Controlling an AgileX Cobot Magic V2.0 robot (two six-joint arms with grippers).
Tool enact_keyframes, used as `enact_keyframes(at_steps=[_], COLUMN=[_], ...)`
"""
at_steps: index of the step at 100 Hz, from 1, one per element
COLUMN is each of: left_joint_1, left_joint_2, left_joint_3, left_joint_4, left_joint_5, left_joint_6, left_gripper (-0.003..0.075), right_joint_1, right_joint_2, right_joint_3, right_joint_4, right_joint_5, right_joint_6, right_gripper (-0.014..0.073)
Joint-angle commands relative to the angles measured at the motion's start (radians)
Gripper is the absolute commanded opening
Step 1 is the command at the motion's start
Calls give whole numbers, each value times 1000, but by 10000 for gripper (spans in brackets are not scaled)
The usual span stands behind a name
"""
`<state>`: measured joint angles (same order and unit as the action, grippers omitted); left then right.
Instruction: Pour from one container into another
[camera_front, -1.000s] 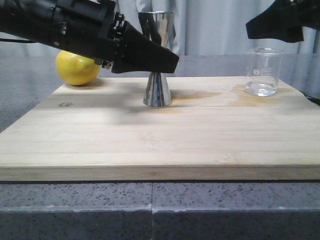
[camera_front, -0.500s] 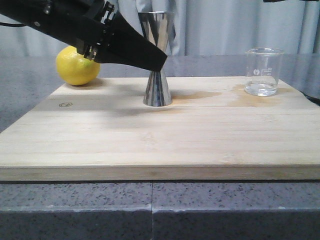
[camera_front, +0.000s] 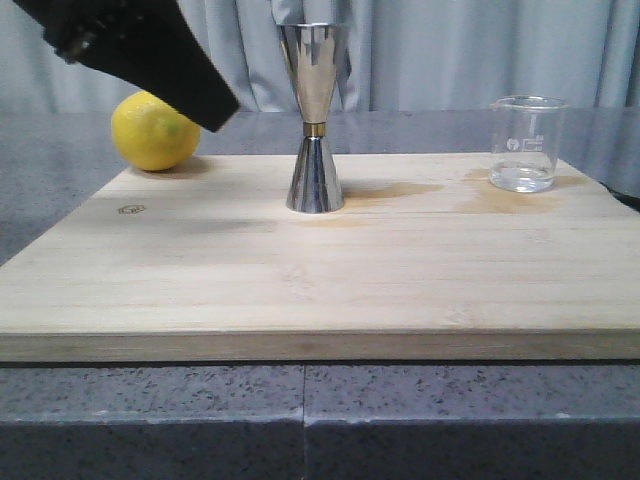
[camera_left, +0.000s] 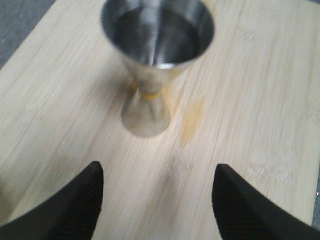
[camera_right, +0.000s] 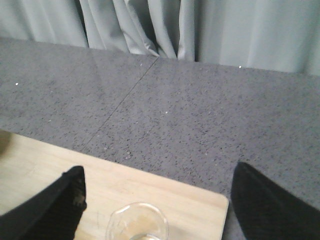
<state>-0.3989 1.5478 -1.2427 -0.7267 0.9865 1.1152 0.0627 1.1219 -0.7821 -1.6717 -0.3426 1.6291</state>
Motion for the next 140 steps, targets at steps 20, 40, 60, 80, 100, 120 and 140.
enact_keyframes(at_steps=[20, 40, 60, 80, 100, 120, 140], left_joint_1=[19, 128, 258, 328, 335, 335, 335], left_joint_2=[-188, -289, -400, -560, -733, -867, -893], left_joint_3=[-47, -38, 54, 178, 317, 416, 437], left_joint_4=[408, 473, 472, 472, 471, 467, 470], left_joint_5=[47, 82, 29, -70, -230, -276, -274], left_joint_6=[-542, -687, -774, -800, -852, -852, -852], left_gripper=[440, 440, 440, 440, 440, 440, 440], right_joint_1=[-9, -16, -16, -16, -16, -16, -16], right_joint_2=[-50, -71, -151, -248, -356, -448, -497], right_joint_3=[-49, -46, -46, -6, 80, 136, 145], right_joint_4=[-188, -188, -188, -188, -188, -188, -188], right_joint_5=[-80, -149, -155, -133, -44, -43, -26], right_joint_6=[222, 231, 252, 266, 288, 327, 331], right_gripper=[544, 544, 542, 542, 542, 542, 542])
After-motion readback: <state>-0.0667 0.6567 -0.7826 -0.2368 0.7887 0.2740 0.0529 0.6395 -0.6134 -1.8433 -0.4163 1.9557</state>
